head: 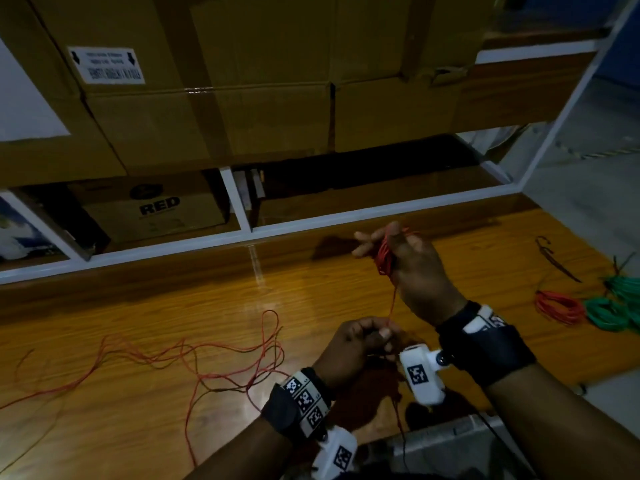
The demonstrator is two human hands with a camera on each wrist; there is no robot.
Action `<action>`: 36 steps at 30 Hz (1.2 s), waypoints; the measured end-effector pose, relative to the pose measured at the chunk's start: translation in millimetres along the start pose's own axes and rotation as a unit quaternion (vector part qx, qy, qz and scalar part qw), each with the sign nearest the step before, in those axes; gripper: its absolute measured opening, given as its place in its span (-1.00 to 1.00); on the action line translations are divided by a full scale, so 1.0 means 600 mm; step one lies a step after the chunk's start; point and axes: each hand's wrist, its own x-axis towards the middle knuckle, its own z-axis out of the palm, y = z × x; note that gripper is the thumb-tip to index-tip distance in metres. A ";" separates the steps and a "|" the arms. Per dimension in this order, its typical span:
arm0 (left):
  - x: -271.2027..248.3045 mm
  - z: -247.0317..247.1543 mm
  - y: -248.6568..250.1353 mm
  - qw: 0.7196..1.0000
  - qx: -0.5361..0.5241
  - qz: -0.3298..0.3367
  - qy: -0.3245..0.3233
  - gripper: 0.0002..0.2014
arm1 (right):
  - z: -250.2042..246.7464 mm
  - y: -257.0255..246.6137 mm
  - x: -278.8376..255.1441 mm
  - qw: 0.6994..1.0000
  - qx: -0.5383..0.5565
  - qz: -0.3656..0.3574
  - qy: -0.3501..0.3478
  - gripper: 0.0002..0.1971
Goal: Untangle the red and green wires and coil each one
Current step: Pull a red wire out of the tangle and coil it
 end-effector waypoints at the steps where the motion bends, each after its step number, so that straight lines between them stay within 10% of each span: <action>1: 0.003 0.001 -0.006 1.000 0.006 -0.006 -0.001 -0.87 | -0.006 0.010 0.001 0.995 -0.093 -0.034 0.000 -0.63; 8: 0.022 -0.014 0.055 0.989 0.101 0.060 0.094 -0.76 | -0.071 0.042 0.009 0.798 -0.580 0.030 -0.159 -0.43; 14: 0.030 -0.068 0.171 0.883 0.416 0.213 0.042 -0.78 | -0.054 0.005 0.012 0.884 -0.248 0.252 -0.305 -0.24; 23: 0.037 -0.076 0.265 0.908 0.284 0.304 0.046 -0.77 | -0.009 -0.037 0.016 0.851 0.190 0.219 -0.438 -0.54; 32: 0.029 -0.044 0.168 0.960 0.134 0.220 0.107 -0.64 | 0.026 -0.116 0.091 0.897 0.437 0.010 -0.063 -0.61; 36: 0.010 -0.061 0.130 0.940 0.259 0.182 0.128 -0.65 | -0.009 -0.088 0.141 0.982 0.094 -0.090 0.138 -0.58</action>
